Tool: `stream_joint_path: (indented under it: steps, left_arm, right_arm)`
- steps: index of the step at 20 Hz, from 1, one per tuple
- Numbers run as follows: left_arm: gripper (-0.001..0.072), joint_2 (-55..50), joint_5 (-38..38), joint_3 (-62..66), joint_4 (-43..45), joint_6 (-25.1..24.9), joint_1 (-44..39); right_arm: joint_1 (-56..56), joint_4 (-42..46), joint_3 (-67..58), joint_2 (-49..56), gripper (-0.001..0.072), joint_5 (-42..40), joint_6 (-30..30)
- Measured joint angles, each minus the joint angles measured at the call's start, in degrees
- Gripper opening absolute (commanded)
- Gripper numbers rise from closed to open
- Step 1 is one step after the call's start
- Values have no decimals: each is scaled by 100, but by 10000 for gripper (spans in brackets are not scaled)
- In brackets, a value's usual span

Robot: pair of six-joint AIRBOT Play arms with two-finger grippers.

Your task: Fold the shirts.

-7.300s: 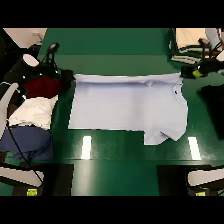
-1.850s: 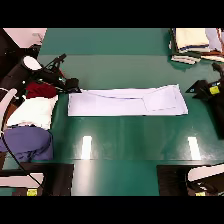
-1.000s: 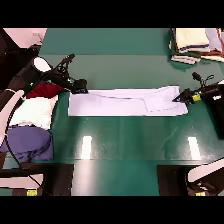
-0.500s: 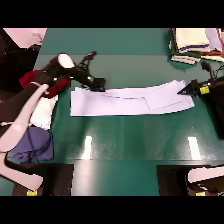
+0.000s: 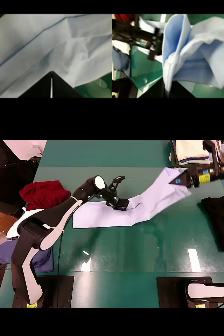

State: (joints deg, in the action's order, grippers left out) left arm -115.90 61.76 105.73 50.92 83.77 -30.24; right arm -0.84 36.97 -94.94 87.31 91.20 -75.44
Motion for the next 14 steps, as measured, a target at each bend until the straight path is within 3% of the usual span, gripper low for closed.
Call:
stream_joint_path:
  steps: [8, 14]
  left_arm:
    - [30, -160, -131, 129, -31, 24, -72]
    - [30, -48, 7, 136, 109, 26, 39]
  right_arm:
    - [1311, -68, -1869, 684, 15, 299, -400]
    - [1762, -72, -2026, 837, 15, 186, -404]
